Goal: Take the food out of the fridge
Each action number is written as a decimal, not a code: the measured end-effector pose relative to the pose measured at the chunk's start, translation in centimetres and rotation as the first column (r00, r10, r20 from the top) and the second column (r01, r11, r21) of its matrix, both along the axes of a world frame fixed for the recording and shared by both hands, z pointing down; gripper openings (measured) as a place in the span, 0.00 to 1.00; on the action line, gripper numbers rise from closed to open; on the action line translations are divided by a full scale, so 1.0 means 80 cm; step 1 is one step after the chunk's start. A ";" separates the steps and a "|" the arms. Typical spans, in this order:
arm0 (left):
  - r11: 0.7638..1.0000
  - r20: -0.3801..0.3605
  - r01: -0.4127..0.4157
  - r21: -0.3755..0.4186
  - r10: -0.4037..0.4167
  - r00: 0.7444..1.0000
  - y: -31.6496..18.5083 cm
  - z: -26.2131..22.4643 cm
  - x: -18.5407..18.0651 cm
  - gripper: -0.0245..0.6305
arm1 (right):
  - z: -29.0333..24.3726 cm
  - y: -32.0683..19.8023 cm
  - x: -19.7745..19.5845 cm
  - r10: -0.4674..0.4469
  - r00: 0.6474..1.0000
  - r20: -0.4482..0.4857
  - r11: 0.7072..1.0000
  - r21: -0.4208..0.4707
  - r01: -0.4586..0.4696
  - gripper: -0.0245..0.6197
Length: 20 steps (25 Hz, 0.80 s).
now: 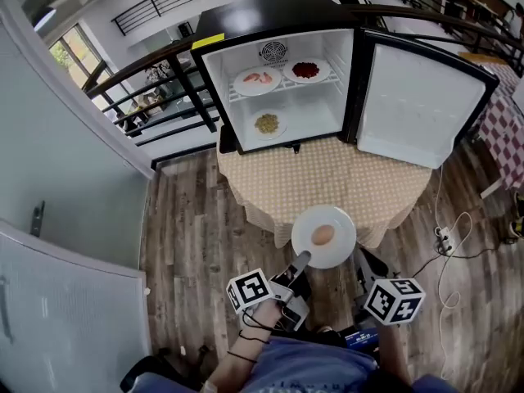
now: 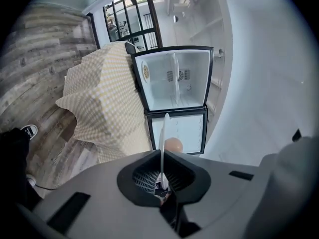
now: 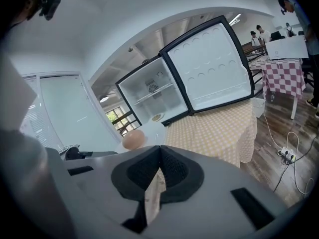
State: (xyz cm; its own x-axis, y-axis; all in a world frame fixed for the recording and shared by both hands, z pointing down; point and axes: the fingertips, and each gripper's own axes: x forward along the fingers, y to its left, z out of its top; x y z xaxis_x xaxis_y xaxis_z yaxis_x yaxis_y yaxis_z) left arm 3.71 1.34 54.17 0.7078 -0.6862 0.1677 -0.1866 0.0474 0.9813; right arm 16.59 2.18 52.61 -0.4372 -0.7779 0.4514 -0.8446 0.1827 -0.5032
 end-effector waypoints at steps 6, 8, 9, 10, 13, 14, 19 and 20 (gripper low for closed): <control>0.998 -0.007 0.056 0.003 -0.056 0.998 0.067 0.002 0.005 0.07 | -0.010 0.065 0.005 -0.050 0.999 -0.005 0.998 0.035 0.050 0.06; 0.998 -0.014 0.065 0.002 -0.064 0.998 0.089 0.001 0.007 0.07 | -0.011 0.088 0.007 -0.055 0.998 -0.006 0.998 0.041 0.055 0.06; 0.998 -0.014 0.066 0.003 -0.066 0.998 0.100 0.001 0.008 0.07 | -0.011 0.100 0.007 -0.057 0.998 -0.007 0.997 0.044 0.057 0.06; 0.998 -0.013 0.068 0.005 -0.068 0.998 0.110 0.001 0.008 0.07 | -0.012 0.111 0.007 -0.060 0.998 -0.008 0.997 0.048 0.060 0.06; 0.997 -0.007 0.077 0.009 -0.077 0.997 0.137 -0.001 0.006 0.07 | -0.017 0.140 0.004 -0.076 0.997 -0.023 0.995 0.064 0.077 0.06; 0.997 -0.005 0.080 0.011 -0.080 0.997 0.144 -0.001 0.005 0.07 | -0.019 0.148 0.004 -0.080 0.996 -0.029 0.994 0.069 0.082 0.06; 0.996 -0.010 0.086 0.028 -0.086 0.996 0.179 -0.002 0.005 0.07 | -0.023 0.183 0.002 -0.092 0.995 -0.047 0.991 0.094 0.096 0.06; 0.996 -0.003 0.088 0.026 -0.088 0.996 0.187 -0.001 0.004 0.07 | -0.024 0.190 0.001 -0.096 0.994 -0.044 0.990 0.097 0.100 0.06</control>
State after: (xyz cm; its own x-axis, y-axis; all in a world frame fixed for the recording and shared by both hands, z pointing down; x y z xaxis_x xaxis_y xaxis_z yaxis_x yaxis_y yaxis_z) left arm 4.06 16.27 54.09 0.6448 -0.7500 0.1475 -0.1807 0.0379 0.9828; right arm 16.64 17.34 50.73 -0.4968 -0.7738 0.3930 -0.8391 0.3125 -0.4453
